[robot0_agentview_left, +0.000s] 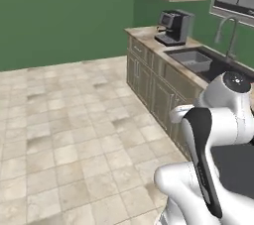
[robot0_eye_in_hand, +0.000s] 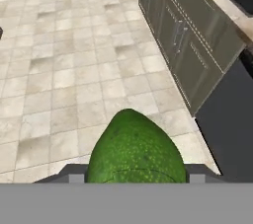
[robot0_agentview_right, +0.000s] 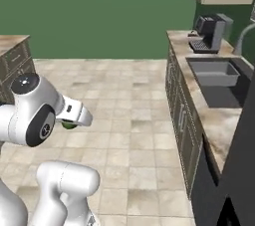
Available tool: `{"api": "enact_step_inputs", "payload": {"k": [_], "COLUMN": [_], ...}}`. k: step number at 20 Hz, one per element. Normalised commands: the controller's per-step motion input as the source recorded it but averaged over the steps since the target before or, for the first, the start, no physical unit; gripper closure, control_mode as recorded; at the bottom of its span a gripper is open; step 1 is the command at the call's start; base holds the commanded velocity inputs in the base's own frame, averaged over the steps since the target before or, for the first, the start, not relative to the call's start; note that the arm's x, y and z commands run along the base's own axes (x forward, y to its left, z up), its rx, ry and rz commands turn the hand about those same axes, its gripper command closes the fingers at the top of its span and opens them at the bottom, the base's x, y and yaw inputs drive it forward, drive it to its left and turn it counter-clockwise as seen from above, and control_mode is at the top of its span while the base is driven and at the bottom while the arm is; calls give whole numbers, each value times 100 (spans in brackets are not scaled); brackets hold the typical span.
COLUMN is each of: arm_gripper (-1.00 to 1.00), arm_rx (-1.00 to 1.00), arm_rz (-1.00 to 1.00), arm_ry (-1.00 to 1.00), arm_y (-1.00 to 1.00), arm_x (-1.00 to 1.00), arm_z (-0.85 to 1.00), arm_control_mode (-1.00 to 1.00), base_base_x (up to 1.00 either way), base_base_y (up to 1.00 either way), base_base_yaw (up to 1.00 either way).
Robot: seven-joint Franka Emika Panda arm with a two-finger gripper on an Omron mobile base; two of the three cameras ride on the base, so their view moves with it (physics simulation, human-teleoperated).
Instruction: Place the cold items (avocado and bell pepper) from the fridge in one tupperware on the dining counter. Place the warm items (kebab skewer and hot dog) in the stove area in another tupperware.
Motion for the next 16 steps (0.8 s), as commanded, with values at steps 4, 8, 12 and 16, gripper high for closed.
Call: {"api": "enact_step_inputs", "payload": {"k": [4, 8, 12, 16], "arm_gripper": [100, 100, 100, 100], "arm_rx": [0, 0, 0, 0], "arm_rz": [0, 0, 0, 0], "arm_ry": [0, 0, 0, 0], "arm_y": [0, 0, 0, 0], "arm_x": [0, 0, 0, 0], "arm_z": [0, 0, 0, 0], "arm_control_mode": [100, 100, 100, 100], "base_base_x": [91, 100, 100, 100], "base_base_y": [87, 92, 70, 39], "base_base_yaw": [39, 4, 0, 4]}}
